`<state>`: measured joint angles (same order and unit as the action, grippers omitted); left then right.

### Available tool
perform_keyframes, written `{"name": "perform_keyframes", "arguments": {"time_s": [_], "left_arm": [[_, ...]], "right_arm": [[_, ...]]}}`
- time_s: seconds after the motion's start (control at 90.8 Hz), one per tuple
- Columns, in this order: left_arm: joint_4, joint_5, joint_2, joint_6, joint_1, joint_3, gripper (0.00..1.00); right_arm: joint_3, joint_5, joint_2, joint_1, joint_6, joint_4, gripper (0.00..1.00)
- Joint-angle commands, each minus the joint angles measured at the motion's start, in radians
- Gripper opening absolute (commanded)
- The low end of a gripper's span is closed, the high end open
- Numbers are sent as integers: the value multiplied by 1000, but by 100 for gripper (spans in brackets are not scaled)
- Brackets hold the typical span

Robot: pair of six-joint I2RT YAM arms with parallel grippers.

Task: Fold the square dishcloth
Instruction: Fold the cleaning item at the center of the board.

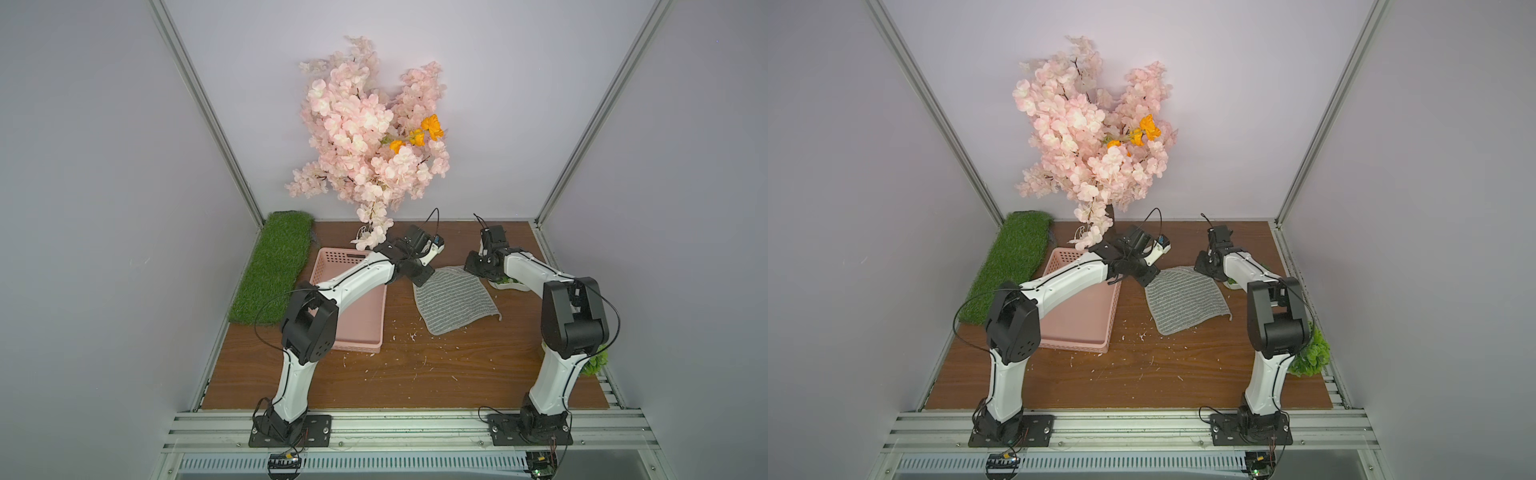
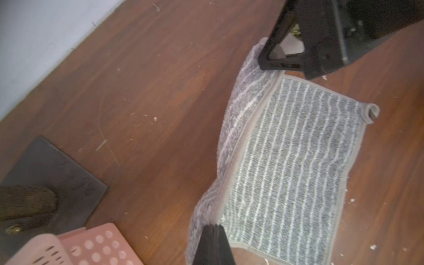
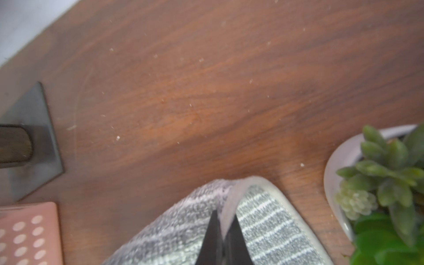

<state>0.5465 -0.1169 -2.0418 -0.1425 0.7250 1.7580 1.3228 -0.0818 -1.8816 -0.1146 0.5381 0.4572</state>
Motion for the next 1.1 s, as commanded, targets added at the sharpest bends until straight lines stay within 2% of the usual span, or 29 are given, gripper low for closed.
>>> {"name": "perform_keyframes", "arguments": {"time_s": [0.0,0.352,0.638,0.76,1.09], "left_arm": [[17,-35,27,74,44,-41,0],[12,-37,87,157,143,-158,0],[-66,-32,118,201,197,-268,0],[-103,-11,114,225,202,-320,0],[-111,28,129,214,203,-344,0]], "right_arm": [[-35,31,58,15,-34,27,5],[-144,75,188,66,-49,50,6],[-257,76,263,81,-63,53,7],[-302,72,296,81,-59,49,7],[-395,63,346,80,-53,59,10]]}}
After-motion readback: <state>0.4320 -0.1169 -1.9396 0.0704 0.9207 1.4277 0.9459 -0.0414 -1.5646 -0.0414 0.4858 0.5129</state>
